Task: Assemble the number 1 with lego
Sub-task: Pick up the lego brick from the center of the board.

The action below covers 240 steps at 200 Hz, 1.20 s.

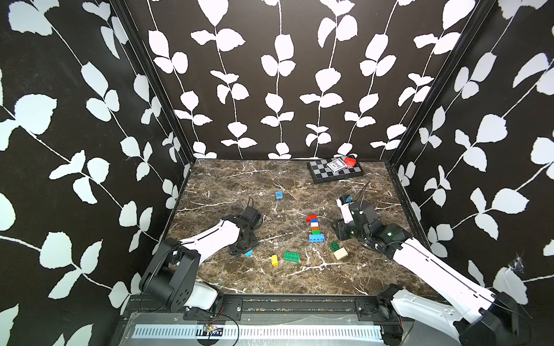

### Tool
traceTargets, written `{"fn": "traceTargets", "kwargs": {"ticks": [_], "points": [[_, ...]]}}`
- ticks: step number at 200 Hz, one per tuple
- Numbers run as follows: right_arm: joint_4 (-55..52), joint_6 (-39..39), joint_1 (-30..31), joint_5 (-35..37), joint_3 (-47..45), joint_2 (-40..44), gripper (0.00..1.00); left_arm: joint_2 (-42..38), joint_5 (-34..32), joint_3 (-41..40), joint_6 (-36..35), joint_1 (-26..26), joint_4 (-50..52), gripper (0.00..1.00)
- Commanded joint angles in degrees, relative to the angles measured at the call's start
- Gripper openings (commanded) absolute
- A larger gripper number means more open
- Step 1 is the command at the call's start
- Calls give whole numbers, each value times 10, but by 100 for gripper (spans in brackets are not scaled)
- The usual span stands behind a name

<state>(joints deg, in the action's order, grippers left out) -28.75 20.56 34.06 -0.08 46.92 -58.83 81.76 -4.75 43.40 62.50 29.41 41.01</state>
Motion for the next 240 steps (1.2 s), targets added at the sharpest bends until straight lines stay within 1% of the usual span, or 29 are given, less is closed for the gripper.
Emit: {"fn": "traceTargets", "kwargs": {"ticks": [1, 25, 67, 88, 106, 136, 152, 162, 177, 196, 225, 238, 240], "points": [[-4, 0, -3, -5, -15, 0, 39, 5, 1, -5, 12, -5, 13, 58], [-5, 4, -4, -5, -18, 1, 39, 13, 6, -4, 10, -6, 12, 54], [-11, 9, -4, -5, -19, 4, 39, 15, 10, -8, 7, -8, 8, 43], [-15, 7, -6, -1, -18, 5, 39, 10, 7, -8, -5, -8, 10, 36], [-21, 6, -11, 2, -16, 6, 39, 4, 3, 1, -39, -8, 18, 28], [-31, 5, -26, 1, -16, 8, 38, -10, 11, 36, -156, -8, 29, 15], [-37, 4, -36, -3, -17, 8, 38, -21, 36, 58, -235, -8, 24, 8], [-40, 3, -43, -7, -17, 8, 38, -29, 50, 70, -276, -5, 19, 9], [-44, 2, -53, -13, -17, 9, 37, -46, 93, 78, -335, 4, -15, 9], [-46, 1, -64, -18, -17, 13, 37, -61, 132, 92, -407, 28, -49, 10], [-47, 3, -77, -22, -23, 21, 37, -58, 126, 134, -552, 91, -61, 8], [-49, 6, -80, -22, -26, 25, 37, -48, 134, 149, -621, 104, -65, 7], [-50, 5, -80, -22, -26, 26, 37, -45, 136, 151, -627, 117, -66, 7]]}}
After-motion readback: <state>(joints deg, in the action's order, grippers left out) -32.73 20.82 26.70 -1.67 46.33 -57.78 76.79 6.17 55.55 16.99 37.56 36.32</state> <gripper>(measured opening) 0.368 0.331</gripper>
